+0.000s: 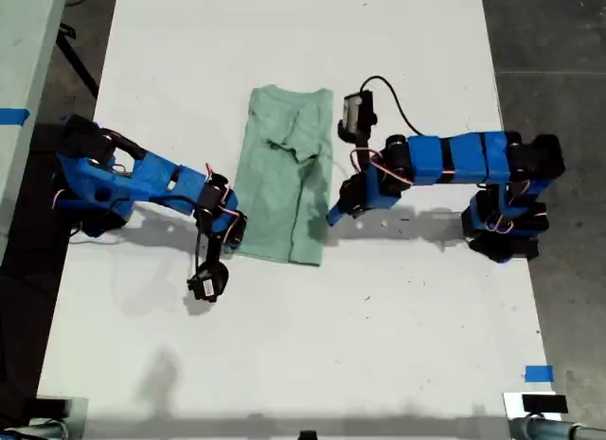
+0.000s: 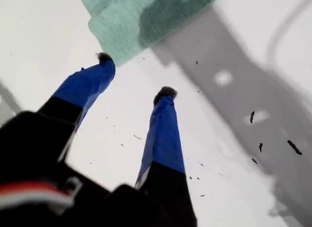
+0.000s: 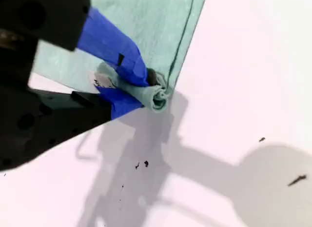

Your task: Fold t-shirt

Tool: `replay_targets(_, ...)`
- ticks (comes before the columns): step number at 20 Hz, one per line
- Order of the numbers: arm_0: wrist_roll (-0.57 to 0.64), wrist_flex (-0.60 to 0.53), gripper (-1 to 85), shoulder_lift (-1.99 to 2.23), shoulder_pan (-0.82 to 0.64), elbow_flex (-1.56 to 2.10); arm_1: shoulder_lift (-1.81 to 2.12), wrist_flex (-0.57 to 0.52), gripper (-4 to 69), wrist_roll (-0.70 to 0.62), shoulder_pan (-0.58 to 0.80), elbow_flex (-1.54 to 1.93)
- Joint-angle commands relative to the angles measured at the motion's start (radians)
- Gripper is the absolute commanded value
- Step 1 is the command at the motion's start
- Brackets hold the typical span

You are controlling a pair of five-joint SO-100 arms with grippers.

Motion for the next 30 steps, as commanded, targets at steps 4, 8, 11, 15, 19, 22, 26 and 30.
replay_targets(4, -0.002, 0.222, 0.0, 0.058, -0.017, -0.261, 0.092, -0.040, 20.8, 0.003, 0.005, 0.020)
replay_targets(8, 0.043, 0.227, 0.3, -0.080, -0.011, -0.453, 0.123, -0.061, 20.3, 0.009, 0.003, 0.058)
replay_targets(11, 0.066, 0.227, 2.3, -0.307, -0.006, -0.669, 0.137, -0.066, 20.1, 0.017, -0.002, 0.075)
replay_targets(15, 0.123, 0.244, 27.2, -0.442, -0.025, -0.813, 0.156, -0.075, 20.0, 0.029, -0.006, 0.109)
replay_targets(19, 0.184, 0.428, 30.5, -0.244, -0.052, -0.805, 0.184, -0.097, 19.8, 0.029, -0.002, 0.150)
replay_targets(22, 0.187, 0.615, 30.2, -0.054, -0.058, -0.773, 0.190, -0.097, 19.7, 0.026, 0.005, 0.164)
replay_targets(26, 0.158, 0.663, 29.9, 0.156, -0.041, -0.615, 0.207, -0.091, 19.3, 0.029, 0.008, 0.175)
replay_targets(30, 0.124, 0.663, 30.0, 0.196, -0.003, -0.538, 0.290, -0.086, 18.6, 0.026, -0.008, 0.209)
